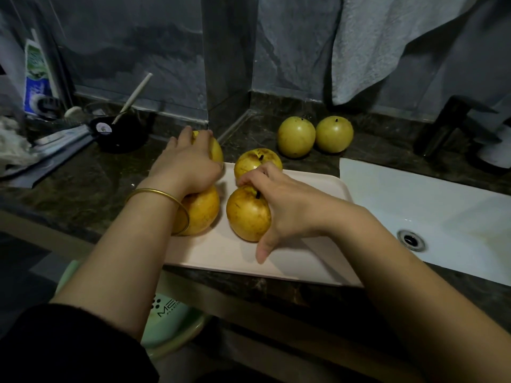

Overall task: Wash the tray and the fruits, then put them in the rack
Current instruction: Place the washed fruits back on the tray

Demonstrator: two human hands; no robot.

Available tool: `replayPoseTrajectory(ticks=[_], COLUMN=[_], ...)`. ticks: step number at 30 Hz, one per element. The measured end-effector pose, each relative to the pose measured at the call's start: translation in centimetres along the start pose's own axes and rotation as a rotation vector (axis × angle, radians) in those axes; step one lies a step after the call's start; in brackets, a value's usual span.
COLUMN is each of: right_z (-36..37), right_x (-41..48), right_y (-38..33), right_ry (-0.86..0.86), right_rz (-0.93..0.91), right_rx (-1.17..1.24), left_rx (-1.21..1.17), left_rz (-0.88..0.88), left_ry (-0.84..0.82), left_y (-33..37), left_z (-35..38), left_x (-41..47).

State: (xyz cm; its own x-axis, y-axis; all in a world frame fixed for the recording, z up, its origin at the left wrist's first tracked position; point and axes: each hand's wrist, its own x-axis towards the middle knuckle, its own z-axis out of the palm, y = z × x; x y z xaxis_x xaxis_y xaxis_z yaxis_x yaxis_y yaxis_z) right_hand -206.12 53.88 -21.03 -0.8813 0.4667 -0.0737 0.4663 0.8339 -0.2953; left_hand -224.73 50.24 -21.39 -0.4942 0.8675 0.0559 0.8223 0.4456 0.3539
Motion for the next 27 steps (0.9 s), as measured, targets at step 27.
replayPoseTrajectory(ticks=[27], right_z=[-2.8], right_x=[11.0], right_y=[13.1], right_ry=[0.500], right_rz=[0.481], right_rx=[0.081], left_rx=[0.091], left_rz=[-0.004], left_ry=[-0.049], left_y=[-0.1], left_z=[0.2], left_x=[0.3])
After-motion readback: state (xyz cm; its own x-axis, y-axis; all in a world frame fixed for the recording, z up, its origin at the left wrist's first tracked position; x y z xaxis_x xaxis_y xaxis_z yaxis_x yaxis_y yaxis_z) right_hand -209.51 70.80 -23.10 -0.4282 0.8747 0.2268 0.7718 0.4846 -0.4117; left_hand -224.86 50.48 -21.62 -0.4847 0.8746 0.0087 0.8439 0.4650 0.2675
